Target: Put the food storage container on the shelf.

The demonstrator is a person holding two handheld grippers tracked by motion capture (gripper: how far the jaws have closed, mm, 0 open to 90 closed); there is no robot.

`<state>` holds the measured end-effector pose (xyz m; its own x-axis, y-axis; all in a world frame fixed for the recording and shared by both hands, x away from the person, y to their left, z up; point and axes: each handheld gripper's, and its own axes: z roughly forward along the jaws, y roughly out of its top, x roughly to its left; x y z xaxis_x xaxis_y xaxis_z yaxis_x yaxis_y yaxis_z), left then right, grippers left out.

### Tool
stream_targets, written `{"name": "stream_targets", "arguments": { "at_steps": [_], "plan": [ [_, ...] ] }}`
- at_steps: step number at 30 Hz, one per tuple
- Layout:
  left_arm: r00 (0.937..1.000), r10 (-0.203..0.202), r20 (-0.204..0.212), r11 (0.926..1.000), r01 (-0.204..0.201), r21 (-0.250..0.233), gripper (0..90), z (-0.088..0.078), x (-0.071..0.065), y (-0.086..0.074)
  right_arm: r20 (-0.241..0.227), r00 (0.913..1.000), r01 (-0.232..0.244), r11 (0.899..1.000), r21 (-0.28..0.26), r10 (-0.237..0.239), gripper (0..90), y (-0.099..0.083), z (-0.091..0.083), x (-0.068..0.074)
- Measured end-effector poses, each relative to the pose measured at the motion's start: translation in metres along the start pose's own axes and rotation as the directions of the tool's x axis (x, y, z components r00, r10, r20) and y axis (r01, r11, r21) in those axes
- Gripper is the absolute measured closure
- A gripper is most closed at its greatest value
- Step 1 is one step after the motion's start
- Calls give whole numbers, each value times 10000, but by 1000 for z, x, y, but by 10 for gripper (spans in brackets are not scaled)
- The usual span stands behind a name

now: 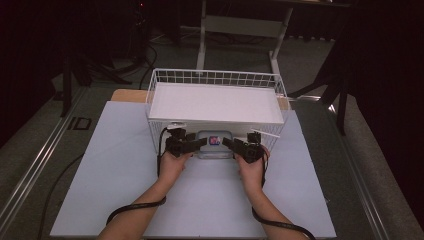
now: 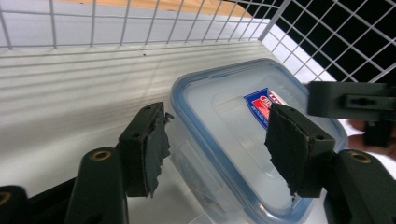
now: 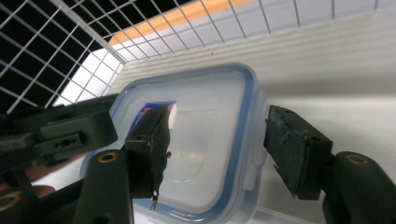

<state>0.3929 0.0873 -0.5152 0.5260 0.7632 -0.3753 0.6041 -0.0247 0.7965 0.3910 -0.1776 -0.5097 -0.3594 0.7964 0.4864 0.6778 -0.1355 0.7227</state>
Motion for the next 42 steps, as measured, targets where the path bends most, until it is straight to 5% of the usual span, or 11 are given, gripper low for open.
{"name": "stream_targets", "arguments": {
  "at_steps": [2, 6, 12, 18, 21, 24, 25, 27, 31, 38, 42],
  "plan": [
    [10000, -2, -74, 9998, 1, -189, 392, -4, -2, 0, 151, 9983, 566, 9984, -94, -564, 387, 0, -3, 4],
    [9950, 954, -300, 9952, -960, -197, 392, -13, -7, -2, 295, 9897, 1407, 9898, -230, -1400, 387, -1, -11, 10],
    [9925, 1220, -18, 9912, -1219, -516, 391, -34, -10, -7, 497, 9731, 2263, 9738, -226, -2249, 411, -4, -28, 22],
    [9788, 1816, 949, 9831, -1783, -421, 284, -54, -24, -22, 151, 9677, 2516, 9678, 95, -2518, 675, -13, -41, 36],
    [9745, 1857, 1260, 9813, -1775, -741, 215, -68, -30, -29, -122, 9740, 2266, 9731, 425, -2263, 869, -19, -41, 37],
    [9749, 1708, 1429, 9830, -1587, -920, 167, -80, -34, -36, -123, 9738, 2276, 9720, 586, -2272, 900, -23, -40, 36],
    [9734, 1761, 1468, 9810, -1612, -1077, 130, -84, -35, -39, -31, 9669, 2547, 9638, 794, -2552, 900, -29, -36, 37],
    [9747, 2017, 964, 9774, -1940, -838, 6, -89, -41, -44, -89, 9677, 2516, 9635, 916, -2519, 900, -34, -33, 36],
    [9632, 2688, -25, 9607, -2683, -710, 7, -95, -51, -54, -80, 9656, 2591, 9590, 1144, -2600, 900, -38, -26, 36],
    [9645, 2641, 81, 9603, -2622, -951, 7, -97, -55, -58, 261, 9565, 2852, 9504, 1243, -2904, 900, -36, -10, 36],
    [9658, 2587, 176, 9624, -2562, -898, 7, -94, -53, -58, 458, 9596, 2703, 9545, 1257, -2778, 900, -33, 0, 34]
  ]
}}
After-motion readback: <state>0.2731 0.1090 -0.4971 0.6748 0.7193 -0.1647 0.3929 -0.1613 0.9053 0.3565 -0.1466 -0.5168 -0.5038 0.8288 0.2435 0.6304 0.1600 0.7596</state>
